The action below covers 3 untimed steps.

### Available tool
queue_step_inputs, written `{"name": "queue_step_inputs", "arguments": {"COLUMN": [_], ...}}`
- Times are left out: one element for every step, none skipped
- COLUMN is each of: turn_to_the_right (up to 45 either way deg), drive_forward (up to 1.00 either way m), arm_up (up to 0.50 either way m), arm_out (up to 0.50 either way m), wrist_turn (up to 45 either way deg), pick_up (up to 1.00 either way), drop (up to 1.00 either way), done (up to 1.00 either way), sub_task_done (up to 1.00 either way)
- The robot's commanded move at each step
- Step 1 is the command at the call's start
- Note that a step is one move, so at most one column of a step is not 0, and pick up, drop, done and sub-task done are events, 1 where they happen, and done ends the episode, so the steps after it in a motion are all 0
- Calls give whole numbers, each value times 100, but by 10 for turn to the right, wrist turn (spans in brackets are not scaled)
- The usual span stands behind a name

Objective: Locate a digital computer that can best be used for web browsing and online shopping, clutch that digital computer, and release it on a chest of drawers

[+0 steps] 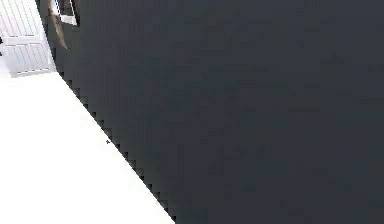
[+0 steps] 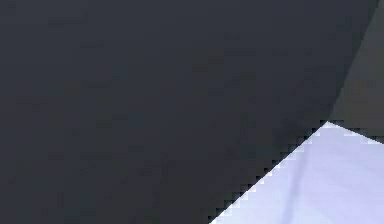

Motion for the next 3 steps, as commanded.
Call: {"name": "queue_step_inputs", "arguments": {"turn_to_the_right": [-360, 0, -90], "drive_forward": [0, 100, 0], "arm_up": [0, 0, 0], "arm_out": [0, 0, 0], "wrist_turn": [0, 0, 0], "pick_up": [0, 0, 0], "drop": [0, 0, 0], "done": [0, 0, 0], "sub_task_done": [0, 0, 0]}}
